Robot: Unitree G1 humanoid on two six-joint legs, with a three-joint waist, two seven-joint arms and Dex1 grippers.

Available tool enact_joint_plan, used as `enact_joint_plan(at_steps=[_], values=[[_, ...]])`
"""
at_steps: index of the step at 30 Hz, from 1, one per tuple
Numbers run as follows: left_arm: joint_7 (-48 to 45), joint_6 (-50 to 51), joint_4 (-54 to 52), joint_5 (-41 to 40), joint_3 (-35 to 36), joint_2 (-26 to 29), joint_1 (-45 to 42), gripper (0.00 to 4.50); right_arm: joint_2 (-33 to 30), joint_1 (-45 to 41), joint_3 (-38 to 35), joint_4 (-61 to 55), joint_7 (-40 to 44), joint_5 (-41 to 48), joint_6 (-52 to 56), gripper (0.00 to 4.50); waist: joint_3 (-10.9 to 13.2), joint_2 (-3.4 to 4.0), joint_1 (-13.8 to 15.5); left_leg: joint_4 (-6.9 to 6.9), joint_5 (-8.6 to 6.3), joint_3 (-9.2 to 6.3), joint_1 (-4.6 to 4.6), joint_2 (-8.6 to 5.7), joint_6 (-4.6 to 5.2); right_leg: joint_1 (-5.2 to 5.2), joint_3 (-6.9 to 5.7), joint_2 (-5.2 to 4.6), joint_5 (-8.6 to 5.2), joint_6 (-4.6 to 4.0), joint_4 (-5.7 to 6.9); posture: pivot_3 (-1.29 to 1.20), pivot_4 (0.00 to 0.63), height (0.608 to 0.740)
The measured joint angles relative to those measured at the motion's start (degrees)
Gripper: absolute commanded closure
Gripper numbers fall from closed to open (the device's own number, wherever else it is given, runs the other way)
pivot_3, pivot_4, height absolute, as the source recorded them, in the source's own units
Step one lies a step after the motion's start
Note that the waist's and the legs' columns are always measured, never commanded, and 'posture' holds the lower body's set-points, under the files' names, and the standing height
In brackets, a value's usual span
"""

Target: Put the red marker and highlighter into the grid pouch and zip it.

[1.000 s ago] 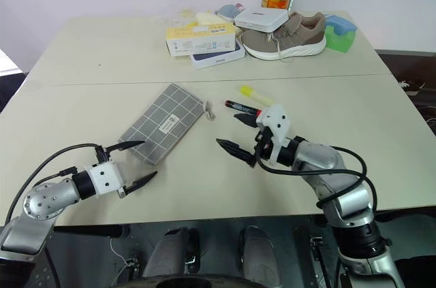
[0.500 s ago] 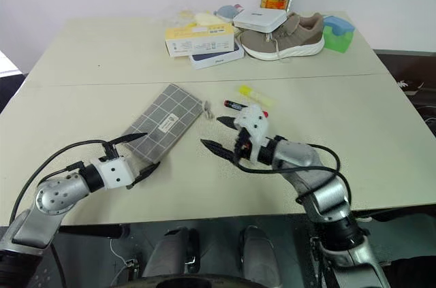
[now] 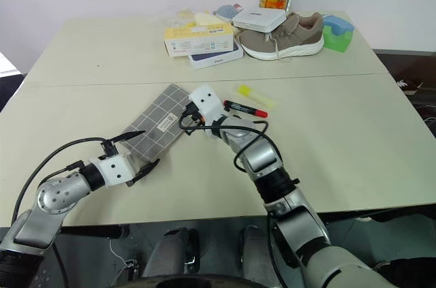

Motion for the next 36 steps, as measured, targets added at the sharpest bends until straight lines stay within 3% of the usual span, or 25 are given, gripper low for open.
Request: enact_joint_plan(at_steps=[10,19,31,34,36], values=[[0.35,0.83,-0.8,-0.04,0.09,0.02,0.56,0.0,4.58,-3.21,-2.63,7.48,-0.67,-0.28,6.75,4.4,-0.02,0.02,-0.11,-0.02,0.0,-0.01,-0.01,0.13,0.0,0.0,0.0,0.0,0.0,0.0,0.0,0.0,0.15,0.724],[1.07,-8.11,4.6,0.25,0.25,5.36,-0.26,0.0,5.81,-3.22,-4.61,7.42,-0.71,0.66,8.76,4.4,-0.05,0.06,-0.28,-0.06,0.0,0.02,0.02,0.24,0.0,-0.03,0.0,0.03,0.0,-0.01,-0.01,0.0,0.15,0.724],[6.71,-13.36,11.62,6.75,-2.4,2.76,-6.88,0.0,5.99,-2.82,-4.45,6.45,-0.75,0.03,8.79,4.4,-0.06,0.07,-0.09,-0.06,0.0,0.05,0.02,0.23,0.0,-0.03,-0.01,0.03,0.02,-0.03,-0.01,0.0,0.15,0.724],[7.39,-14.99,13.37,6.85,-3.02,2.05,-7.39,0.82,6.02,-2.71,-4.26,6.32,-0.76,-0.03,8.76,4.5,-0.06,0.07,-0.12,-0.06,0.0,0.06,0.02,0.23,0.0,-0.03,-0.01,0.02,0.02,-0.02,-0.01,0.0,0.15,0.724],[7.42,-15.69,14.06,6.83,-3.76,1.73,-7.26,1.85,6.02,-2.66,-4.19,6.25,-0.76,-0.07,8.73,4.5,-0.06,0.07,-0.11,-0.06,0.0,0.05,0.01,0.23,0.0,-0.03,-0.01,0.02,0.02,-0.02,-0.01,0.0,0.15,0.724]])
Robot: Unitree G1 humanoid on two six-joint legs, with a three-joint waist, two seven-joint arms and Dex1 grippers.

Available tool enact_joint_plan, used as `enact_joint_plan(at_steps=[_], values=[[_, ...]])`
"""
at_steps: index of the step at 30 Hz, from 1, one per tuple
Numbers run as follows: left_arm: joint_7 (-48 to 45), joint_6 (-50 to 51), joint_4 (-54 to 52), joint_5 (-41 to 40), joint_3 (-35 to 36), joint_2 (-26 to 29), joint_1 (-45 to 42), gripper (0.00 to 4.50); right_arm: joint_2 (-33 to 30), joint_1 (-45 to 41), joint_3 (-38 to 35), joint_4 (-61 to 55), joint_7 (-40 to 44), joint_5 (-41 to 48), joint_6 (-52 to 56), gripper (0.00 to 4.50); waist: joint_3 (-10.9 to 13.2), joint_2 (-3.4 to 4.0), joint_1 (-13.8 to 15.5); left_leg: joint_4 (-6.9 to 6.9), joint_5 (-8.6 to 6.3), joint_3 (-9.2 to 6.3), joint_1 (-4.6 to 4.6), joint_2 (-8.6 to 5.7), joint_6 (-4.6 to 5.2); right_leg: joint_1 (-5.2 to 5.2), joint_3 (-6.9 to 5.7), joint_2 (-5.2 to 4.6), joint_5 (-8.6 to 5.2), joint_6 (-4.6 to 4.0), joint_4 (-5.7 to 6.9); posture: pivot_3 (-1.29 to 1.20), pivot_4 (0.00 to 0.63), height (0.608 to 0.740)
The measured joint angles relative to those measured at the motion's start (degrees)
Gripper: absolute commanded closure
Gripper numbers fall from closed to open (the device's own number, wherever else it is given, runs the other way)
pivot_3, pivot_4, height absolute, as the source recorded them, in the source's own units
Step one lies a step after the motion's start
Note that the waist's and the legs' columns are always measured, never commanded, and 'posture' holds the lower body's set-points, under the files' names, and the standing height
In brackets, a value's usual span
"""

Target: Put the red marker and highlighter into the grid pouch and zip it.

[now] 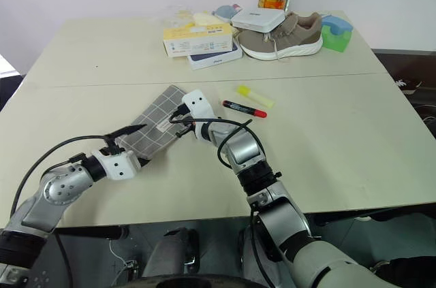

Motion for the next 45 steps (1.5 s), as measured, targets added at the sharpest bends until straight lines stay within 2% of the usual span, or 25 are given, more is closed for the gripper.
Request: enact_joint_plan(at_steps=[5,12,13,15,21,22,26,33,38,39,41,42,44,45], values=[[0.34,-1.54,0.82,-0.69,0.39,-0.06,-0.14,4.43,-0.05,0.2,0.0,-0.31,0.01,-0.34,-0.12,4.5,-0.02,0.03,-0.01,0.0,0.0,0.0,-0.03,0.0,0.0,-0.04,0.0,-0.02,0.0,0.0,0.0,0.0,0.15,0.724],[0.56,-2.47,1.44,-2.82,1.63,-0.82,0.4,4.48,-0.63,1.26,-0.28,-0.71,0.12,-0.52,-3.87,4.5,-0.02,0.09,-0.06,-0.03,0.0,0.02,-0.1,0.0,0.0,-0.09,-0.01,-0.02,0.0,0.0,-0.04,0.0,0.15,0.724],[0.7,-2.37,1.41,-3.3,1.78,-1.19,0.64,4.5,-1.06,1.56,-0.9,-1.48,0.31,-0.31,-4.8,4.11,-0.01,0.09,0.0,-0.03,0.0,0.02,-0.12,-0.01,0.0,-0.11,-0.01,-0.03,0.0,0.01,-0.04,0.0,0.15,0.724],[0.74,-2.03,1.34,-4.29,2.02,-1.57,1.05,4.5,-2.64,1.71,-2.45,-3.73,1.03,0.22,-5.92,3.61,-0.01,0.09,0.03,-0.03,0.0,0.01,-0.14,-0.02,0.0,-0.11,0.0,-0.04,0.0,0.01,-0.06,0.0,0.15,0.724],[1.04,-0.96,0.67,-5.34,2.38,-1.71,2.0,4.5,-11.49,2.63,-4.7,-11.19,3.98,0.02,-7.07,0.33,-0.01,0.09,-0.01,-0.03,0.0,0.02,-0.14,-0.02,0.0,-0.12,-0.01,-0.03,0.0,0.01,-0.07,0.0,0.15,0.724],[1.08,-0.96,0.63,-5.46,2.48,-1.71,2.18,4.5,-12.36,2.81,-4.73,-11.89,4.26,-0.18,-7.19,0.08,-0.01,0.09,-0.01,-0.03,0.0,0.02,-0.14,-0.02,0.0,-0.12,-0.01,-0.03,0.0,0.01,-0.07,0.0,0.15,0.724],[1.34,-0.93,0.62,-5.65,2.78,-1.76,2.45,4.5,-17.08,3.52,-3.49,-14.57,6.11,-2.08,-6.71,0.08,0.01,0.12,-0.16,-0.05,0.0,0.04,-0.14,0.01,0.0,-0.15,-0.01,0.02,0.0,0.01,-0.07,0.0,0.15,0.724],[1.32,-0.93,0.54,-5.7,2.66,-2.93,2.12,4.5,-11.2,3.53,-3.64,-14.52,5.32,0.3,-1.26,0.08,0.01,0.11,0.15,-0.04,0.0,0.06,-0.17,0.01,0.0,-0.15,-0.01,0.0,0.0,0.01,-0.08,0.0,0.15,0.724],[1.24,-0.89,0.43,-5.7,2.69,-3.04,2.15,4.5,-9.39,3.27,-3.24,-12.57,3.89,0.12,-0.53,0.08,0.01,0.11,0.15,-0.05,0.0,0.05,-0.17,0.0,0.0,-0.15,-0.01,-0.01,0.0,0.01,-0.08,0.0,0.15,0.724],[1.23,-0.88,0.37,-5.69,2.69,-3.04,2.2,4.5,-8.88,2.73,-3.21,-10.69,3.29,-0.05,-0.61,0.61,0.01,0.11,0.07,-0.05,0.0,0.05,-0.16,0.0,0.0,-0.15,-0.01,0.0,0.0,0.01,-0.08,0.0,0.15,0.724],[1.19,-0.85,0.17,-5.69,2.67,-3.19,2.23,4.5,-8.26,2.35,-3.11,-7.97,2.39,-0.55,-0.77,1.3,0.01,0.12,0.04,-0.05,0.0,0.05,-0.17,0.01,0.0,-0.15,-0.01,0.01,0.0,0.01,-0.08,0.0,0.15,0.724],[1.17,-0.81,0.07,-5.69,2.67,-3.28,2.26,4.5,-8.06,2.34,-3.05,-7.22,2.23,-0.71,-0.82,1.93,0.01,0.12,0.06,-0.05,0.0,0.05,-0.18,0.01,0.0,-0.16,-0.01,0.01,0.0,0.01,-0.08,0.0,0.15,0.724],[1.07,-0.62,-0.23,-5.68,2.67,-3.31,2.33,4.5,-7.74,2.33,-3.0,-6.54,2.19,-0.85,-0.98,2.85,0.02,0.12,0.07,-0.05,0.0,0.06,-0.19,0.01,0.0,-0.17,-0.01,0.0,0.0,0.01,-0.09,0.0,0.15,0.724],[0.95,-0.44,-0.48,-5.68,2.65,-3.34,2.41,4.5,-7.58,2.32,-2.99,-6.54,2.2,-0.85,-1.19,3.52,0.02,0.12,0.06,-0.05,0.0,0.05,-0.2,0.01,0.0,-0.17,-0.01,0.0,0.0,0.01,-0.09,0.0,0.15,0.724]])
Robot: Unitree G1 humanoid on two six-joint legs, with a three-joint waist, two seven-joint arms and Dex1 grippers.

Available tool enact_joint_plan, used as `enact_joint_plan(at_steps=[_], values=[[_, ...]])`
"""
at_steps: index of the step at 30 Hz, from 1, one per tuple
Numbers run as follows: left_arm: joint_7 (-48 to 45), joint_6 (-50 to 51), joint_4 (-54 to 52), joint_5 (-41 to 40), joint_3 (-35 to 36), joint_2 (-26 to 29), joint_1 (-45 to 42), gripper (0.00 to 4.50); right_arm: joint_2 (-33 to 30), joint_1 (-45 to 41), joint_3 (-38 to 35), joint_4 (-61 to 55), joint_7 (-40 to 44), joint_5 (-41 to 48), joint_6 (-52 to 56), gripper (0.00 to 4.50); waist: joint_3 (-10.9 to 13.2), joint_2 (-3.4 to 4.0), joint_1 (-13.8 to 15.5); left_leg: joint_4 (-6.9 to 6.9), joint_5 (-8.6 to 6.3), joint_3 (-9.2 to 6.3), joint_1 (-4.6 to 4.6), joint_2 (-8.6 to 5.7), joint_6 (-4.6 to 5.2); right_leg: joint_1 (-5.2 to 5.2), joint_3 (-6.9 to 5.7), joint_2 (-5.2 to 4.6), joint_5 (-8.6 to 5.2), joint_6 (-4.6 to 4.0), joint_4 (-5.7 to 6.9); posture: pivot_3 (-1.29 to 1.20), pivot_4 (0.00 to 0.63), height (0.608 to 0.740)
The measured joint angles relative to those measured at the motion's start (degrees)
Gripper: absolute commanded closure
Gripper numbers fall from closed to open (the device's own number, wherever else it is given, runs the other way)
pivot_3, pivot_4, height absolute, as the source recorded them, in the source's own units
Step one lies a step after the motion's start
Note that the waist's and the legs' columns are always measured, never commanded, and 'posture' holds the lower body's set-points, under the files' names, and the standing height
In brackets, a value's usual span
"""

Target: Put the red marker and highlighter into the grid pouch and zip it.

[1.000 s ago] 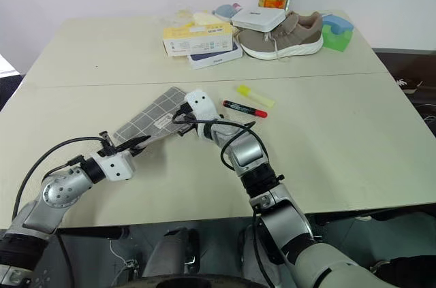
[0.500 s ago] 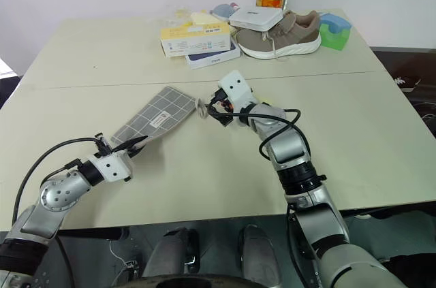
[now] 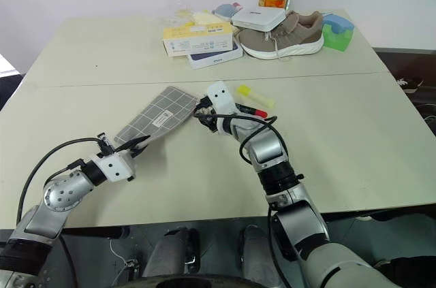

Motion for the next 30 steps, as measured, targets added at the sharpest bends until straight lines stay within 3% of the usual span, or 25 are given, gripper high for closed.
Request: enact_joint_plan(at_steps=[2,13,30], values=[[-0.14,0.37,-0.31,0.0,0.0,-0.09,0.11,4.5,0.18,-0.02,0.01,0.0,0.07,0.0,-0.54,4.47,0.0,0.0,-0.02,0.0,0.0,-0.01,0.0,0.0,0.0,0.0,0.0,0.01,0.0,0.0,0.0,0.0,0.15,0.724],[-0.08,3.1,-1.58,0.16,-0.09,-1.46,0.11,4.5,0.37,0.83,1.36,-4.26,4.32,1.11,-1.91,4.47,0.0,0.0,0.05,0.0,0.0,-0.02,0.0,0.0,0.0,0.0,-0.01,0.01,0.0,0.0,0.0,0.0,0.15,0.724],[0.51,14.33,-4.96,0.11,-3.5,-11.89,-4.77,4.5,-3.12,3.18,8.22,-15.44,13.47,3.19,-0.99,4.47,0.01,-0.06,0.13,0.02,0.0,-0.08,0.0,-0.2,0.0,0.01,-0.02,0.01,0.01,0.01,0.02,0.0,0.15,0.724]])
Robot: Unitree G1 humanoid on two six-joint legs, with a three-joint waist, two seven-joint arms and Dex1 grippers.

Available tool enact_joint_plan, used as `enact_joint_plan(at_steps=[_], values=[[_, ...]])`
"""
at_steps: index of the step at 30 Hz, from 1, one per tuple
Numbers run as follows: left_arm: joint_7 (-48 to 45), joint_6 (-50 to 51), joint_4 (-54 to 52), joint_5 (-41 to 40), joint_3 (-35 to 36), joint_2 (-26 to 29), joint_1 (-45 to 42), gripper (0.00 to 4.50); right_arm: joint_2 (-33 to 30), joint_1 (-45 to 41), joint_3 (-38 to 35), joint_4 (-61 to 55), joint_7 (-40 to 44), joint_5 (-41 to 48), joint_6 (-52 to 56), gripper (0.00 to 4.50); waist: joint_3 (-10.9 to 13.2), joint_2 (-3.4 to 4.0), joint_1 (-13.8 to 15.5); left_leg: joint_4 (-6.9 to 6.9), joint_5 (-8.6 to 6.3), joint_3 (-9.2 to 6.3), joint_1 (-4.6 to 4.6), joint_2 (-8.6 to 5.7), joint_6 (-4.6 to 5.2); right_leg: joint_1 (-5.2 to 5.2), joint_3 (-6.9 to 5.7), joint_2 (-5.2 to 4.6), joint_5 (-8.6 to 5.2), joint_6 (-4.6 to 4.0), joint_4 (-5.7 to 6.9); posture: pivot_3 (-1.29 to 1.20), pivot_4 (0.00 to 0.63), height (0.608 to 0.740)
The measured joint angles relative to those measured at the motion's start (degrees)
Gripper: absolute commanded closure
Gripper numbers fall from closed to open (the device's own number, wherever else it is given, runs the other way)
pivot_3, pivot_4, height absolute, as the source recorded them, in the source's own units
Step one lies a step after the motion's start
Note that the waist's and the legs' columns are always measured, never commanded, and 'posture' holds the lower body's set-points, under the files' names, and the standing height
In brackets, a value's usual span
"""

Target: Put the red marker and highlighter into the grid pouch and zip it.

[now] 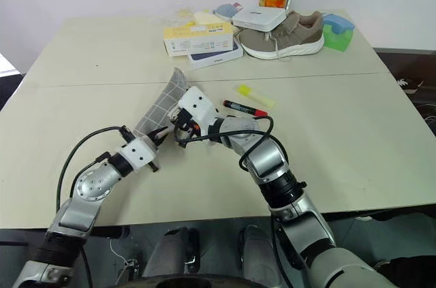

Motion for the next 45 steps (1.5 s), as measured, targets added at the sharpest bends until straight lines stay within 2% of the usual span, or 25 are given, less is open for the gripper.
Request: enact_joint_plan(at_steps=[5,11,14,21,25,32,45], values=[[-0.85,0.23,-2.5,-2.45,0.51,0.41,1.69,4.5,-0.52,0.01,-0.78,1.37,-2.56,-1.52,-1.02,4.47,0.0,0.0,-0.1,0.0,0.0,0.01,0.0,0.01,0.0,0.0,0.0,-0.01,0.0,0.0,-0.01,0.0,0.15,0.724],[-1.72,-0.37,-3.36,-4.43,4.21,4.81,5.59,4.5,-3.55,0.12,-3.84,2.57,-4.37,-2.2,-1.52,4.47,0.01,0.01,-0.1,0.0,0.0,0.01,0.0,0.02,0.0,0.0,0.0,-0.02,-0.01,-0.01,-0.01,0.0,0.15,0.724],[-1.91,-1.23,-3.36,-4.63,4.97,5.82,6.41,4.5,-5.45,1.22,-4.38,1.92,-3.35,-1.85,-0.41,3.64,0.01,0.01,0.03,0.0,0.0,0.0,0.0,0.01,0.0,0.0,0.0,-0.03,-0.01,-0.01,-0.02,0.0,0.15,0.724],[-2.65,-2.39,-3.35,-4.64,4.99,6.08,6.65,4.5,-8.75,2.92,-4.53,-0.42,-1.53,-0.88,2.48,0.06,0.02,0.01,0.03,0.0,0.0,0.01,0.0,0.0,0.0,0.0,0.0,-0.03,-0.01,-0.01,-0.01,0.0,0.15,0.724],[-2.96,-3.13,-3.31,-4.64,4.96,6.29,6.62,4.5,-7.39,1.8,-4.63,0.03,-4.24,-1.38,3.07,0.02,0.02,0.01,-0.12,0.0,0.0,0.01,0.0,0.01,0.0,-0.01,0.0,-0.02,-0.01,-0.01,-0.01,0.0,0.15,0.724],[-3.31,-4.1,-3.26,-4.64,4.8,6.28,6.41,4.5,-3.29,-4.35,-5.41,7.52,-9.03,-2.46,3.75,0.02,0.02,0.0,0.06,0.0,0.0,0.02,-0.03,-0.01,0.0,-0.01,0.0,-0.04,-0.01,-0.01,-0.02,0.0,0.15,0.724],[-3.2,-4.16,-3.28,-4.64,4.83,6.29,6.95,4.5,-0.66,-6.64,-7.31,17.45,-11.2,-2.88,1.22,0.02,0.03,0.01,-0.18,-0.01,0.0,0.01,-0.02,0.01,0.0,-0.01,0.0,-0.02,-0.01,-0.01,-0.01,0.0,0.15,0.724]])
